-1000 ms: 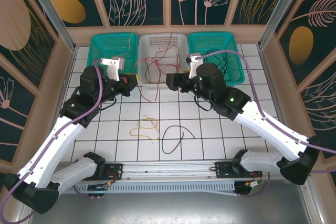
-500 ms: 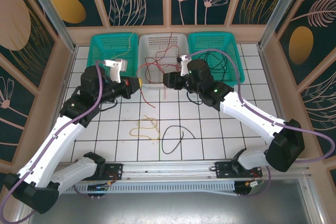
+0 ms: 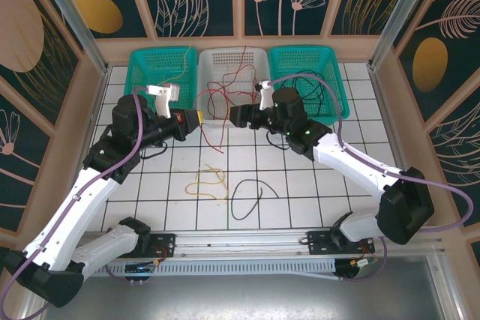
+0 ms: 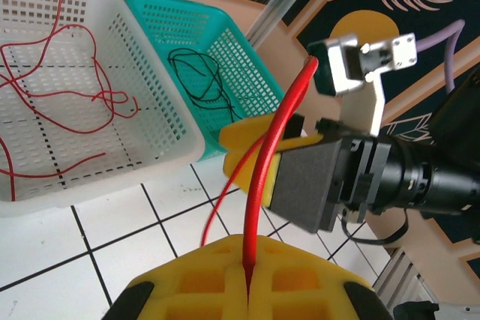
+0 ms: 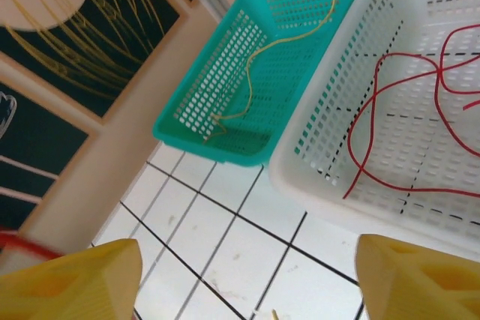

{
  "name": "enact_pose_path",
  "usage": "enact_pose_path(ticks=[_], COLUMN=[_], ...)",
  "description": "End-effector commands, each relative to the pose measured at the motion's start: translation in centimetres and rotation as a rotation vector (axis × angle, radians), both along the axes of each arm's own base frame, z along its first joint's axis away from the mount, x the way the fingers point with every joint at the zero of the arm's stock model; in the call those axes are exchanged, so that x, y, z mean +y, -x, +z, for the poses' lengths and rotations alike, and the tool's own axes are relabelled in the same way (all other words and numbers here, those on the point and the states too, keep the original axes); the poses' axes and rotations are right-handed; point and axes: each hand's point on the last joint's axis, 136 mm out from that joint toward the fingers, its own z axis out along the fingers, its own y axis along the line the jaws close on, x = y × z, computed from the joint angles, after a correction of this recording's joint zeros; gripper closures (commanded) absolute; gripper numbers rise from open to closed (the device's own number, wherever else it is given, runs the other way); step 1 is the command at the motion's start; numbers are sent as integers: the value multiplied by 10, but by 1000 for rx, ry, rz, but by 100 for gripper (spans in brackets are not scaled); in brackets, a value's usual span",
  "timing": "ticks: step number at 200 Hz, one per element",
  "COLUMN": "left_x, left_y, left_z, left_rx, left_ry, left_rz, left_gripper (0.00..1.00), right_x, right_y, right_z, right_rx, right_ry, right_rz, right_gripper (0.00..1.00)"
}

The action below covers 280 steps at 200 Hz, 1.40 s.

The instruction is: Untangle the cables

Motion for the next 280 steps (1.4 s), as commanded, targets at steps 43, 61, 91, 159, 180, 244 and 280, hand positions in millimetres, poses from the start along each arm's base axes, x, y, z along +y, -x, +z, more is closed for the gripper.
enact_pose_path(ticks=[43, 61, 91, 159, 180, 244, 280], left_x=[-1, -3, -4, -8, -9, 10, 27], left_y=[-1, 0, 0, 1, 1, -12, -22], left_z=[13, 17, 24, 29, 27, -25, -80], left_rx=[-13, -17, -33, -33, -27, 23, 95], left_ry=[69, 89, 111, 127, 130, -88, -275], left_rz=[9, 1, -8, -28, -29, 67, 127], left_gripper=[100, 100, 100, 100, 100, 100, 100], right_x=[-4, 0, 11, 24, 28, 1, -15], right_y=[38, 31, 22, 9, 4, -26, -48], right_z=[25, 19, 23, 27, 24, 40, 70], right_rx=[-45, -29, -35, -41, -36, -54, -108], right_ry=[-175, -144, -149, -156, -144, -123, -64], right_rz=[84, 74, 90, 99, 99, -6, -74], right_gripper=[15, 14, 17, 50, 60, 96, 100])
